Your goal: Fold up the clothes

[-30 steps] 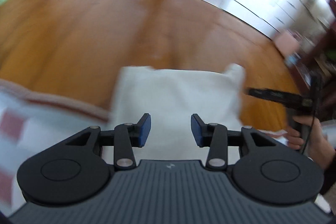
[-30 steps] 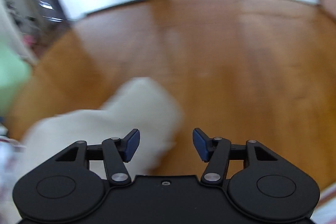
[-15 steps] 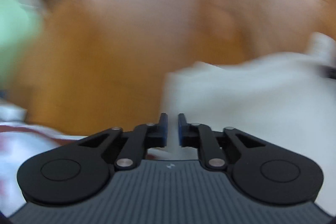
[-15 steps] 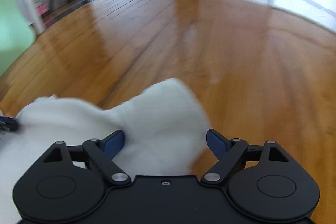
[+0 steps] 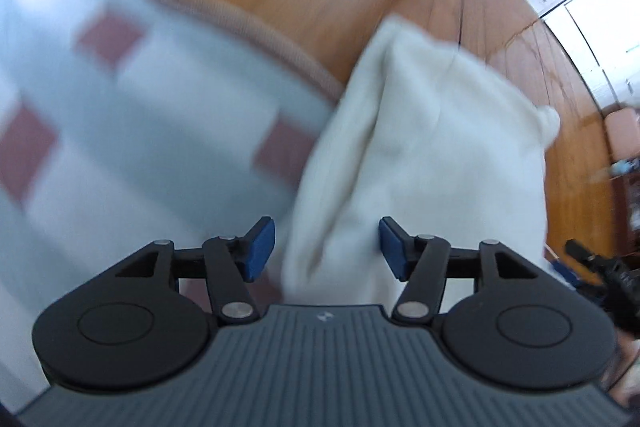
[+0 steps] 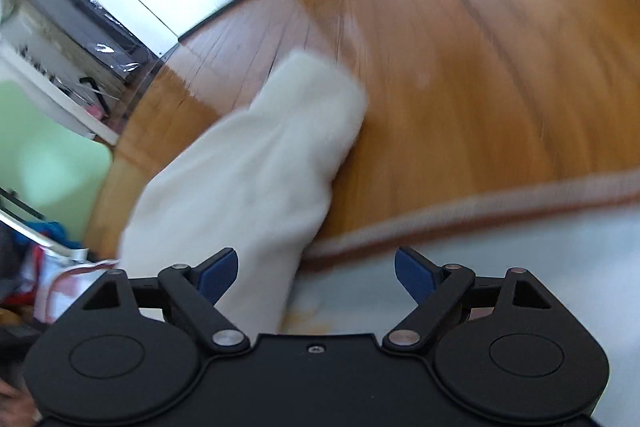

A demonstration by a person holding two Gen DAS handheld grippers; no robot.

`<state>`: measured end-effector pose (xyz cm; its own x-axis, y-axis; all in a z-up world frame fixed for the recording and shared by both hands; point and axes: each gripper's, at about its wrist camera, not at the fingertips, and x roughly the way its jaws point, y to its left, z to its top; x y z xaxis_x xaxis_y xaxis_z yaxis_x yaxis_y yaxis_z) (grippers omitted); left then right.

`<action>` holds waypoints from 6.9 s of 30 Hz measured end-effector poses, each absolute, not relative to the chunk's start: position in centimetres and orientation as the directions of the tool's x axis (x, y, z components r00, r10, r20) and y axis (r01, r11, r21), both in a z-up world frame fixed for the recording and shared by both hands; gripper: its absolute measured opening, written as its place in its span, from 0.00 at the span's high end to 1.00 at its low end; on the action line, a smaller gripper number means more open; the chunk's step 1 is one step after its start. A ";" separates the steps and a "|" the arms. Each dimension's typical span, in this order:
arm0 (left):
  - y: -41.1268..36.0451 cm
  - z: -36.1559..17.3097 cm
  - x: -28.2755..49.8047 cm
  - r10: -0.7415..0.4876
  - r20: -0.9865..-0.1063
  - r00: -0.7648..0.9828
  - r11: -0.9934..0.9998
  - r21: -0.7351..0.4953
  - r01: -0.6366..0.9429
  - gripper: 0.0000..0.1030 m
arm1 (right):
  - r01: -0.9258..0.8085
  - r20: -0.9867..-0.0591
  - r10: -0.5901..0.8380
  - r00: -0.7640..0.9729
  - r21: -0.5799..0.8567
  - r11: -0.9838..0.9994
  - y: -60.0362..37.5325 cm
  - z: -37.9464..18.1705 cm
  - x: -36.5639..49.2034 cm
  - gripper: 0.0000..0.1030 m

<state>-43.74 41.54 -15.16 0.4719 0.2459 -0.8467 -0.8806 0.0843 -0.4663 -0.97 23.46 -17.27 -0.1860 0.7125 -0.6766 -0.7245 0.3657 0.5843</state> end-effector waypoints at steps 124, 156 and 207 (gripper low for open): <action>41.4 -18.4 -13.9 -0.182 -0.693 0.698 0.627 -0.628 -0.460 0.50 | -0.243 -0.740 0.654 0.160 0.613 0.752 0.2 -17.0 6.1 0.31; 33.1 -12.6 -7.7 0.083 -0.787 0.611 0.825 -0.290 -0.485 0.71 | -0.622 -0.540 0.791 0.287 0.523 0.582 3.4 -17.3 6.4 0.65; 16.7 -16.0 17.0 -0.068 -0.752 0.655 0.869 -0.367 -0.332 0.47 | -0.062 -0.727 0.177 0.664 0.182 0.981 -19.2 -14.0 30.6 0.34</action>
<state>16.96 16.69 -16.04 0.6555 -0.0675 -0.7522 -0.3316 0.8691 -0.3670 30.63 -19.21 -13.99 0.6639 0.1768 -0.7267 -0.0618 0.9813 0.1822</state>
